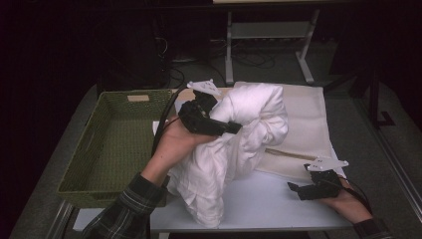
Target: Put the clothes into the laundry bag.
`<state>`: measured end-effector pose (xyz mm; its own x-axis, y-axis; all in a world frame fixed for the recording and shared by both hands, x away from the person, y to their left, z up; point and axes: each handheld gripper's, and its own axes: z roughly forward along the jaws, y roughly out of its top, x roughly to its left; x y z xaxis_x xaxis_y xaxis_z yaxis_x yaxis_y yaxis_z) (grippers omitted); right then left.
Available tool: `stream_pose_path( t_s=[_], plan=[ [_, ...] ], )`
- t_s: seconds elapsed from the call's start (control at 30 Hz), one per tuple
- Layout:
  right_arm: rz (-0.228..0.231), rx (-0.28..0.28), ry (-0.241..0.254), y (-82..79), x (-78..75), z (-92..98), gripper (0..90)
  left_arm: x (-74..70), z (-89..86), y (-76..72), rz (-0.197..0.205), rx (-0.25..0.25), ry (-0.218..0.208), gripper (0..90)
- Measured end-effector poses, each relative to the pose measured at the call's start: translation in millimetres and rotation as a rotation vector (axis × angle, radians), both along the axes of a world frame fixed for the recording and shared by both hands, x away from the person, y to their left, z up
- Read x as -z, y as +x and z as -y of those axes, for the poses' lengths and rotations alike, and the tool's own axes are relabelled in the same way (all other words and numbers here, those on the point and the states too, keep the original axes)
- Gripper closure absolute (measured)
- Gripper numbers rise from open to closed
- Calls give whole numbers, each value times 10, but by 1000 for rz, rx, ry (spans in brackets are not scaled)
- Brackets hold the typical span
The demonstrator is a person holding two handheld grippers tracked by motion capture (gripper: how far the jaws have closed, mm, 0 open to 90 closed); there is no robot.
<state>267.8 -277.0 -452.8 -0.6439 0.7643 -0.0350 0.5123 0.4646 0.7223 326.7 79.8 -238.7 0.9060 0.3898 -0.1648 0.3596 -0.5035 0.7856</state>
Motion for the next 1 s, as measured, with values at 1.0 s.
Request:
stream_pose_path(
  t_s=[1.0],
  plan=[
    [-41, -34, 15, 15, -80, 109, 141, 1392, 213, 133, -101, -28, 165, 607]
  ],
)
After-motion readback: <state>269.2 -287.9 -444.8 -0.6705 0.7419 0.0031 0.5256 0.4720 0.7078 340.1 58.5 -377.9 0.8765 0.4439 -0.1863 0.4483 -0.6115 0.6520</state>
